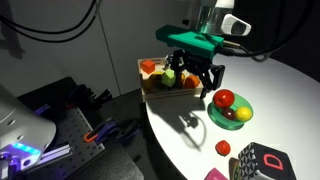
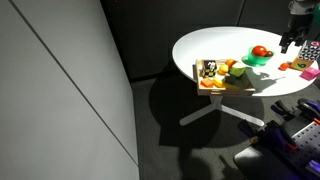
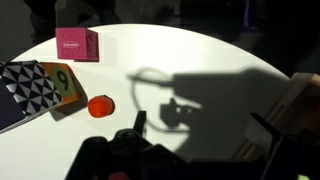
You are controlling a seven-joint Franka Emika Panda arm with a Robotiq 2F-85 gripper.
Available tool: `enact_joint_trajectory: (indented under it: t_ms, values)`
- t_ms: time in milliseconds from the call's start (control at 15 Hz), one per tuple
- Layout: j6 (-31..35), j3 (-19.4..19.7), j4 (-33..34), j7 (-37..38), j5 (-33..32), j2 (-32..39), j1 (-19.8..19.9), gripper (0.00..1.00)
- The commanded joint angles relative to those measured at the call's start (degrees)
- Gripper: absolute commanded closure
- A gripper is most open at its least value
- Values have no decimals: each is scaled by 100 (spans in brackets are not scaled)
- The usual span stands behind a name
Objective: Put the strawberry in the bowl
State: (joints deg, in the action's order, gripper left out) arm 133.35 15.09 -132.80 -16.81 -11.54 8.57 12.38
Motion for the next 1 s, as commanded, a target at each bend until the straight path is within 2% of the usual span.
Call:
enact_joint_trajectory:
  t_ms: [0,200,933]
  values:
    - [124,62,382,345,-239,513,156,0]
    - [343,118,563,375,-128,853,307,0]
    - [1788,117,881,193,201,1565,909,0]
